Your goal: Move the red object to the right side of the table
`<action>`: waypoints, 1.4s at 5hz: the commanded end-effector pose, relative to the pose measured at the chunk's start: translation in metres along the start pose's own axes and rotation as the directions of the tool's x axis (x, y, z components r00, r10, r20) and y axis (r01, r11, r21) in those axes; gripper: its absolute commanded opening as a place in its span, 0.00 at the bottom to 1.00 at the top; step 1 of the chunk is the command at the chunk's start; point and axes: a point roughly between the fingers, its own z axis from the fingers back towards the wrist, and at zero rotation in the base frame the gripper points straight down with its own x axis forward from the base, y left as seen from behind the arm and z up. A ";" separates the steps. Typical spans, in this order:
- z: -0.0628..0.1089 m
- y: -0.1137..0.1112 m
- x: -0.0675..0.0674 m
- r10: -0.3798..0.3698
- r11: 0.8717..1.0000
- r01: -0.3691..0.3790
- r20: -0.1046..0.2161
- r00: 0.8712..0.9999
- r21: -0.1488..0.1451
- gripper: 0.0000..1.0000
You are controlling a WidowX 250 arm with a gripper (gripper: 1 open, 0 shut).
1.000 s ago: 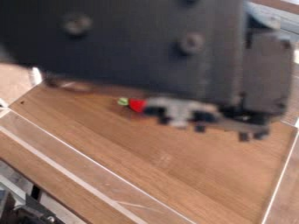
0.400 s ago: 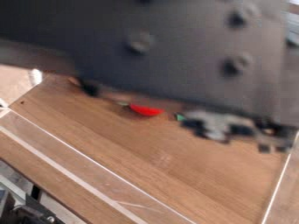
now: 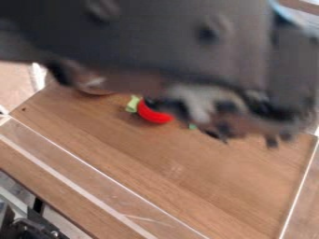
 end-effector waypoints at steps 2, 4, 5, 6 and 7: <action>-0.006 -0.004 -0.005 0.035 0.999 -0.035 -0.007 0.999 -0.022 0.00; -0.010 -0.011 -0.014 0.076 0.997 -0.076 -0.005 0.997 -0.030 0.00; -0.007 -0.017 -0.008 0.063 0.998 -0.063 0.005 0.998 -0.029 1.00; 0.000 -0.013 -0.001 0.052 0.998 -0.052 0.016 0.999 -0.021 1.00; 0.004 -0.011 0.005 0.055 0.998 -0.054 0.020 0.998 -0.017 1.00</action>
